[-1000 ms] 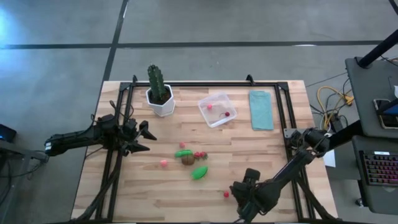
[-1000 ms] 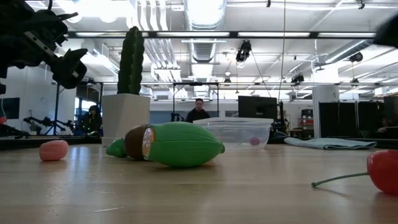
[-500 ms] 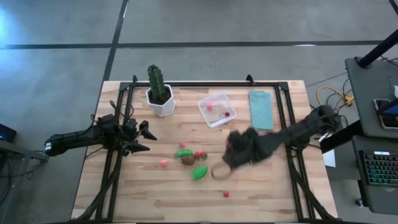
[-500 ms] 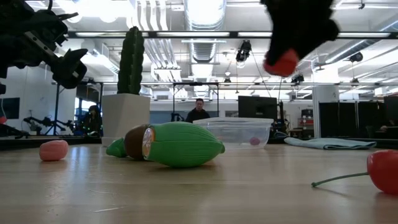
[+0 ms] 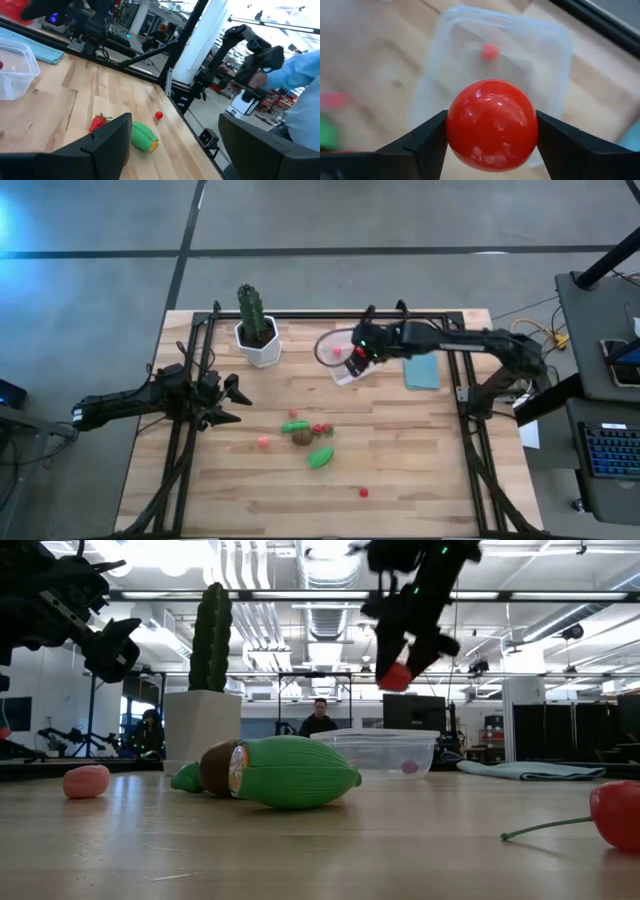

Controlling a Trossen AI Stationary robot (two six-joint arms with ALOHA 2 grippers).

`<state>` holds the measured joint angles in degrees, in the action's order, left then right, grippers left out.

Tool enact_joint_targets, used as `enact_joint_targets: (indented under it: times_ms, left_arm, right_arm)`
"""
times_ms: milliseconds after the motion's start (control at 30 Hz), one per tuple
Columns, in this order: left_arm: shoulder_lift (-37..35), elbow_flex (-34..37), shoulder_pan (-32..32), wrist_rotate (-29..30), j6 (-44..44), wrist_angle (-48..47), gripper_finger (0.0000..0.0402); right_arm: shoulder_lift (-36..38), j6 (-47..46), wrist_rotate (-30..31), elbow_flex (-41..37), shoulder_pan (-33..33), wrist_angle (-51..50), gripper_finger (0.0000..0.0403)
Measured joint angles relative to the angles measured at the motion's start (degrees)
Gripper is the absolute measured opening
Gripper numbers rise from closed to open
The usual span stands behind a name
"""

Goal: Pick and placing Produce into tupperware
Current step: Put the tomato into the transparent bin, then put the cherry into the transparent bin

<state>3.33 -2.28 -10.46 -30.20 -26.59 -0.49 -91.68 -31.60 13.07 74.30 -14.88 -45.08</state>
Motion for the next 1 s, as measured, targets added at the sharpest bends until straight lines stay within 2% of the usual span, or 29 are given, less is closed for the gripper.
enact_joint_targets:
  times_ms: [300, 533, 900, 1000]
  left_arm:
    - [0.0, 0.0, 0.0, 0.0, 0.0, 0.0, 0.0283]
    - [-0.1, 0.0, 0.0, 0.0, 0.0, 0.0, 0.0283]
    - [-0.1, 0.0, 0.0, 0.0, 0.0, 0.0, 0.0283]
    - [-0.1, 0.0, 0.0, 0.0, 0.0, 0.0, 0.0283]
  right_arm:
    - [-11.1, 11.8, -2.6, 2.4, -6.9, 0.4, 0.0261]
    - [-16.6, 20.4, -2.5, 7.3, -7.3, 2.1, 0.0275]
    - [-16.8, 23.8, 2.6, 11.4, -7.3, 0.2, 0.0322]
    - [-15.5, 23.7, 1.1, 11.7, -7.2, -2.9, 0.0323]
